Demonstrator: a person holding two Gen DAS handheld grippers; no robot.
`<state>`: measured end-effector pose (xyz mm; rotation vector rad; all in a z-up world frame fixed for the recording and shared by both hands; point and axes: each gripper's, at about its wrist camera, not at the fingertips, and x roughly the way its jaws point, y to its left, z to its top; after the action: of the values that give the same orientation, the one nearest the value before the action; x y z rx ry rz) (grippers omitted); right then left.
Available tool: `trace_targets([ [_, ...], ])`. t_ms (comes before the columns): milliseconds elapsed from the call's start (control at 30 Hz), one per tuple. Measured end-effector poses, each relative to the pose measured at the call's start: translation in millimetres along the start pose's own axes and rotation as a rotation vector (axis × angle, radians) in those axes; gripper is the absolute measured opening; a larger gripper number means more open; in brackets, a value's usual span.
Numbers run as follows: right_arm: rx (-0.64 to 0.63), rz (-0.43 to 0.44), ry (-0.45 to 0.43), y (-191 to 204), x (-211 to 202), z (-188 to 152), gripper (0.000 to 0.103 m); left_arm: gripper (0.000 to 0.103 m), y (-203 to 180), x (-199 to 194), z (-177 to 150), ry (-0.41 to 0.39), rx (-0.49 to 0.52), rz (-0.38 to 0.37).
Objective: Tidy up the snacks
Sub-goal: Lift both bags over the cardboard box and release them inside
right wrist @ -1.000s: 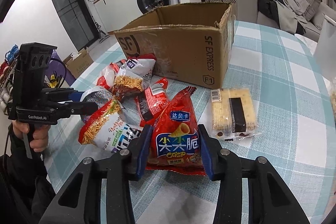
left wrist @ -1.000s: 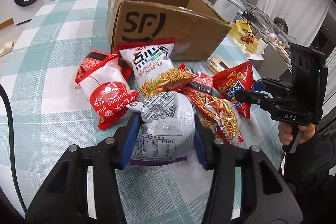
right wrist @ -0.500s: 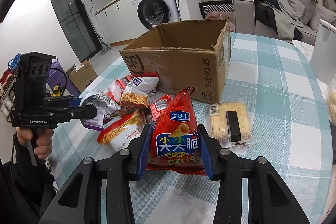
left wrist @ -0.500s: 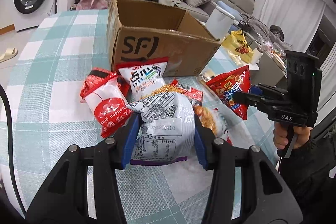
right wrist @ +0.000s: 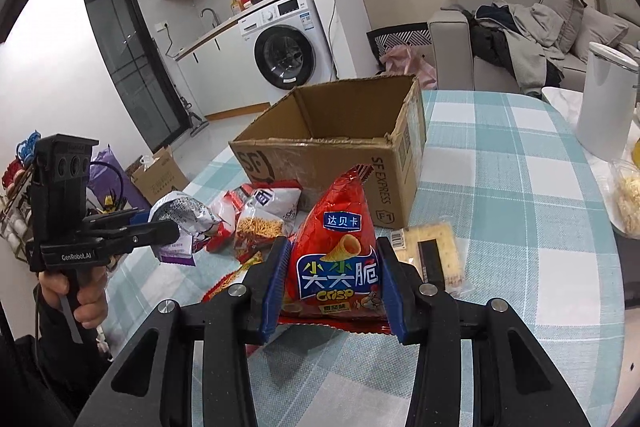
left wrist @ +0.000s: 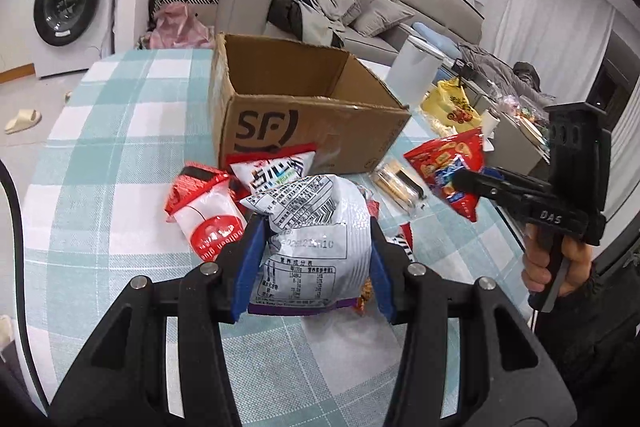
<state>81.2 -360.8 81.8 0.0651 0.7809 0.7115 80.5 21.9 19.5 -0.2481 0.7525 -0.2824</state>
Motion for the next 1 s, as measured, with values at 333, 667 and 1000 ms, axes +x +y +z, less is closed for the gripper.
trace_targets([
  [333,0.012,0.006,-0.074,6,-16,12,0.043,0.046,-1,-13,15,-0.071,-0.012,0.027],
  [667,0.042,0.000,-0.115,9,-15,35,0.043,0.046,-9,-28,40,-0.167,-0.017,0.057],
  [1000,0.054,-0.009,-0.115,14,-3,54,0.043,0.046,-14,-21,68,-0.196,-0.027,0.063],
])
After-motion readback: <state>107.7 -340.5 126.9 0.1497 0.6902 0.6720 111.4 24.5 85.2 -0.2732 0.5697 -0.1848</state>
